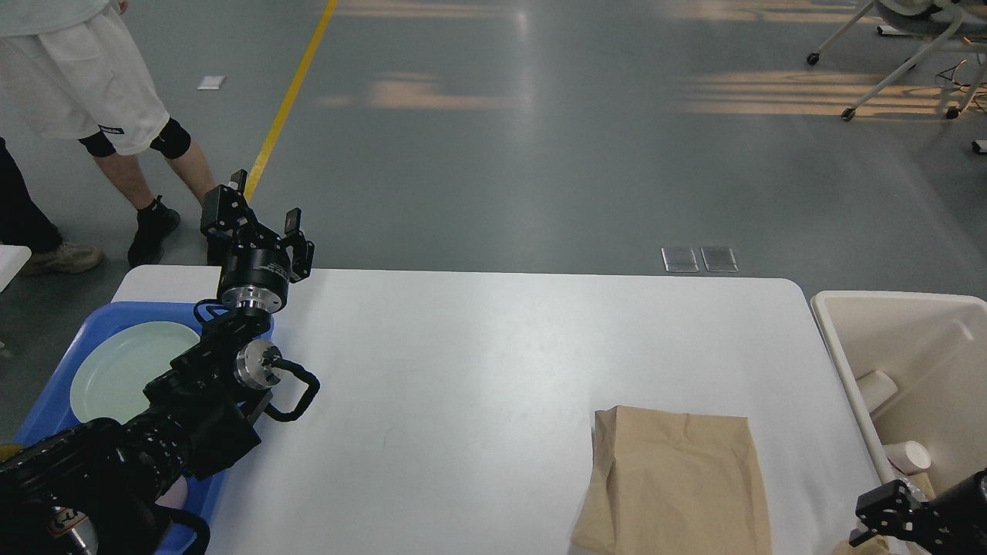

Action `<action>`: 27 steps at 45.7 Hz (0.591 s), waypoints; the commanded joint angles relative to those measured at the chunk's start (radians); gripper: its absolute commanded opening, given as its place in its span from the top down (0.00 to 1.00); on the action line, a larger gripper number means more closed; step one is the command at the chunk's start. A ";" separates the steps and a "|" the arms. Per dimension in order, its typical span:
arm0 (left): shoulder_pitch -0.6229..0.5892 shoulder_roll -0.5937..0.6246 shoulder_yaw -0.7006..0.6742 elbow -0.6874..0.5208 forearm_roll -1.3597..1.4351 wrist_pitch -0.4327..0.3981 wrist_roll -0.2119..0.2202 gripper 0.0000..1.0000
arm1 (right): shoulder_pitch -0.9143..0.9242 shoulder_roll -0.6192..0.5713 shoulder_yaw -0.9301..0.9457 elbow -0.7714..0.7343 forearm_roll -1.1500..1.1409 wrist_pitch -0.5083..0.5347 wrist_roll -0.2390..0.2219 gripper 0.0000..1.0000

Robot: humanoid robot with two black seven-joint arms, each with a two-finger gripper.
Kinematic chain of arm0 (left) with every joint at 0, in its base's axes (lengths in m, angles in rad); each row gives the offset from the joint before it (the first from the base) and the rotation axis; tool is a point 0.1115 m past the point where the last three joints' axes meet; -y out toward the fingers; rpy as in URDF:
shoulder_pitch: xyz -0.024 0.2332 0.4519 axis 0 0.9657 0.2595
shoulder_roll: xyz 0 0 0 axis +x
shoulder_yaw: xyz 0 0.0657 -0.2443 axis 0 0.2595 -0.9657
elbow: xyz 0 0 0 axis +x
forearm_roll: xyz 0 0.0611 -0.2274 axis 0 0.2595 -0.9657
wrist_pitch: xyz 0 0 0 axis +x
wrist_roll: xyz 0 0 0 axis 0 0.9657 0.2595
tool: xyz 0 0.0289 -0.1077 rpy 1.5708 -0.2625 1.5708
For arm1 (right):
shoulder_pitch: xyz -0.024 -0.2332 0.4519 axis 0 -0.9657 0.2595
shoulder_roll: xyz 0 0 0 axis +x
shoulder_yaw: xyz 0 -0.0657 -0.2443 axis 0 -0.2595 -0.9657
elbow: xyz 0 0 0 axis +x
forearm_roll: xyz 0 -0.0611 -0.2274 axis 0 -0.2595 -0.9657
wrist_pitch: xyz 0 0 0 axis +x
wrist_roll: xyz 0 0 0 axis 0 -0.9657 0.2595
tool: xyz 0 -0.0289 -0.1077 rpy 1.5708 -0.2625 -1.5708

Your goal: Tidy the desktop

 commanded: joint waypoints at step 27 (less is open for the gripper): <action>0.000 0.000 0.000 0.000 0.000 0.000 0.000 0.04 | -0.034 0.002 0.001 0.041 -0.005 -0.273 0.000 0.10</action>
